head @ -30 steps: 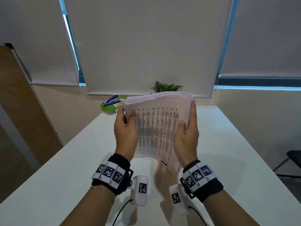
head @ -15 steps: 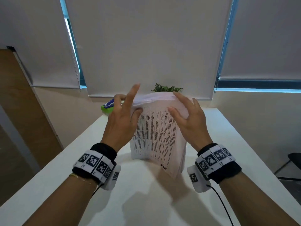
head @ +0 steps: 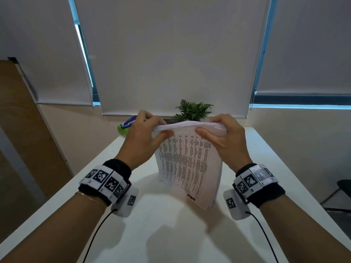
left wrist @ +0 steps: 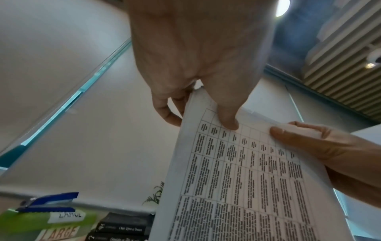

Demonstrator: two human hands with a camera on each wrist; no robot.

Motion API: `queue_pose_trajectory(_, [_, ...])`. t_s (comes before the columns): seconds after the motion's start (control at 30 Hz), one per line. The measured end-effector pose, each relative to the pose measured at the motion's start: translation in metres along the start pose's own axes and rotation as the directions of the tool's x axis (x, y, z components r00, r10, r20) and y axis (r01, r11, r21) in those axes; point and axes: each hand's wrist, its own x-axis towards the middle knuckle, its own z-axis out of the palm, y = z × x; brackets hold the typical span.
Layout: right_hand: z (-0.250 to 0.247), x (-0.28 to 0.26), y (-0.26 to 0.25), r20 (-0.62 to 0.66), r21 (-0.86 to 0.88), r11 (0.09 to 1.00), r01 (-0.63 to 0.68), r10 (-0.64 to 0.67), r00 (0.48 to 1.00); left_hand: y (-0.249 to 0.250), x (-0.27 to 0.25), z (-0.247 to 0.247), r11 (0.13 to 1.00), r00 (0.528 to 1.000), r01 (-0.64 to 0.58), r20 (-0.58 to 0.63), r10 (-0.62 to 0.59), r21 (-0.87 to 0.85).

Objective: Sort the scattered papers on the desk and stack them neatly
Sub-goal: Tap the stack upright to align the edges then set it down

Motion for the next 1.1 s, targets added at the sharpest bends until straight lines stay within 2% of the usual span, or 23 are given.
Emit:
queue_pose_trajectory(0.07, [0.002,-0.003,0.001,0.017,0.159,0.984,-0.084,0.082,0.996,0.000,0.005,0.005,0.999,1.000,-0.030,-0.007,0.030,-0.030])
queue_pose_trajectory(0.17, [0.004,0.001,-0.002,-0.041,0.217,0.974,-0.058,0.069,0.997,0.007,0.011,0.006,0.992,0.998,-0.009,-0.061,0.001,-0.124])
queue_pose_trajectory(0.23, [0.001,0.007,-0.008,-0.081,0.235,0.972,-0.013,0.032,0.996,0.015,0.014,0.001,0.930,0.989,0.054,-0.105,-0.099,-0.363])
queue_pose_trajectory(0.27, [-0.001,0.011,-0.012,-0.092,0.255,0.967,0.005,0.019,0.996,0.017,0.013,-0.003,0.858,0.983,0.100,-0.086,-0.165,-0.504])
queue_pose_trajectory(0.33, [-0.005,0.017,-0.020,-0.095,0.301,0.953,0.035,-0.007,0.995,0.012,0.010,-0.007,0.690,0.968,0.229,0.083,-0.238,-0.687])
queue_pose_trajectory(0.37, [-0.007,0.018,-0.024,-0.095,0.319,0.947,0.044,-0.014,0.995,0.007,0.007,-0.007,0.633,0.956,0.291,0.196,-0.218,-0.717])
queue_pose_trajectory(0.43, [-0.007,0.020,-0.030,-0.096,0.349,0.936,0.034,-0.001,0.995,-0.001,-0.001,-0.002,0.589,0.935,0.349,0.316,-0.163,-0.729])
queue_pose_trajectory(0.5, [-0.006,0.019,-0.033,-0.100,0.398,0.917,-0.009,0.053,0.994,-0.004,-0.007,0.004,0.592,0.943,0.331,0.274,-0.187,-0.735])
queue_pose_trajectory(0.57, [-0.004,0.015,-0.029,-0.053,0.514,0.850,-0.116,0.167,0.984,-0.001,-0.013,0.009,0.613,0.952,0.300,0.185,-0.246,-0.731])
queue_pose_trajectory(0.63, [-0.004,0.007,-0.019,0.120,0.627,0.724,-0.287,0.274,0.954,0.001,-0.017,0.013,0.625,0.949,0.287,0.126,-0.289,-0.726])
queue_pose_trajectory(0.67, [-0.002,0.002,-0.012,0.230,0.618,0.695,-0.367,0.287,0.930,0.002,-0.019,0.014,0.618,0.944,0.285,0.104,-0.312,-0.733])
queue_pose_trajectory(0.73, [0.006,-0.011,-0.002,0.354,0.483,0.760,-0.435,0.284,0.891,0.004,-0.021,0.015,0.585,0.926,0.282,0.057,-0.372,-0.760])
queue_pose_trajectory(0.8, [0.018,-0.022,-0.001,0.283,0.376,0.841,-0.388,0.294,0.913,0.008,-0.021,0.022,0.585,0.913,0.253,-0.009,-0.407,-0.770])
queue_pose_trajectory(0.9, [0.038,-0.033,-0.007,0.067,0.366,0.872,-0.325,0.323,0.944,0.018,-0.024,0.034,0.612,0.897,0.208,-0.102,-0.431,-0.763])
queue_pose_trajectory(0.97, [0.049,-0.043,-0.005,0.001,0.372,0.869,-0.327,0.352,0.936,0.016,-0.030,0.043,0.604,0.882,0.245,-0.084,-0.463,-0.758])
queue_pose_trajectory(1.07, [0.053,-0.057,0.004,-0.003,0.349,0.855,-0.382,0.409,0.912,0.004,-0.039,0.051,0.605,0.866,0.367,0.023,-0.499,-0.707])
queue_pose_trajectory(1.1, [0.051,-0.058,0.004,0.003,0.360,0.847,-0.391,0.418,0.909,0.003,-0.040,0.050,0.619,0.871,0.371,0.028,-0.490,-0.692])
